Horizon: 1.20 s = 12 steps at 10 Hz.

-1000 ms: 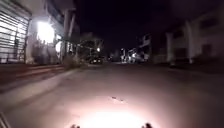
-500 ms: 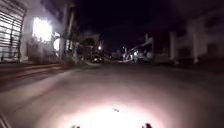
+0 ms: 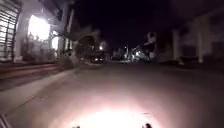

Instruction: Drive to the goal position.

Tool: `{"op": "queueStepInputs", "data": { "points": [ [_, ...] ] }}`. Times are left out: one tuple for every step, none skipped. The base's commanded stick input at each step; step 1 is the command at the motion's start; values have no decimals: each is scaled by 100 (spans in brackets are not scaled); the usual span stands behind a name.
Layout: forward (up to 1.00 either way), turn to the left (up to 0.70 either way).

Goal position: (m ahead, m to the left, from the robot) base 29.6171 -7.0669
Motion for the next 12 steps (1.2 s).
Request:
{"op": "queueStepInputs", "data": {
  "points": [
    [85, 0],
    [85, 0],
    [85, 0],
    [85, 0],
    [85, 0],
    [85, 0],
    [85, 0],
    [85, 0],
    [85, -14],
    [85, -28],
    [85, -34],
    [85, -34]
  ]
}}
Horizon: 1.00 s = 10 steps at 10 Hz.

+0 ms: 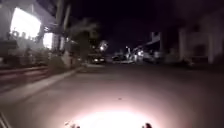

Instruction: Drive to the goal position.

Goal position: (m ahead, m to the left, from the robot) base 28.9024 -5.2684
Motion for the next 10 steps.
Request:
{"op": "queueStepInputs", "data": {
  "points": [
    [85, -34],
    [85, -5],
    [85, 0],
    [85, 0],
    [85, 0],
    [85, 0],
    [85, 0],
    [85, 0],
    [85, -2],
    [85, -34]
  ]
}}
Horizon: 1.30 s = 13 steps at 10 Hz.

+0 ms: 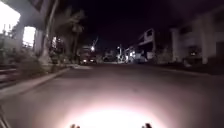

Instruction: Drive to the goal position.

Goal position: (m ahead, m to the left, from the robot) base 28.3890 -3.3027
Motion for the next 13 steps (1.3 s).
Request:
{"op": "queueStepInputs", "data": {
  "points": [
    [85, -34],
    [85, -34],
    [85, -15],
    [85, 0],
    [85, 0],
    [85, 0],
    [85, 0],
    [85, 0],
    [85, 0],
    [85, 0],
    [85, 0],
    [85, 0],
    [85, 0]
  ]
}}
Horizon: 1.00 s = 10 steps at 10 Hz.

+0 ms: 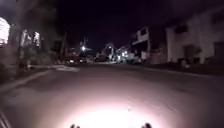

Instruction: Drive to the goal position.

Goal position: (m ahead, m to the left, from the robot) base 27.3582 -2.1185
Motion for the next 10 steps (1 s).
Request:
{"op": "queueStepInputs", "data": {
  "points": [
    [85, 0],
    [85, 0],
    [85, 0],
    [85, 0],
    [85, 0],
    [85, 0],
    [85, 0],
    [85, 0],
    [85, 0],
    [85, 0]
  ]
}}
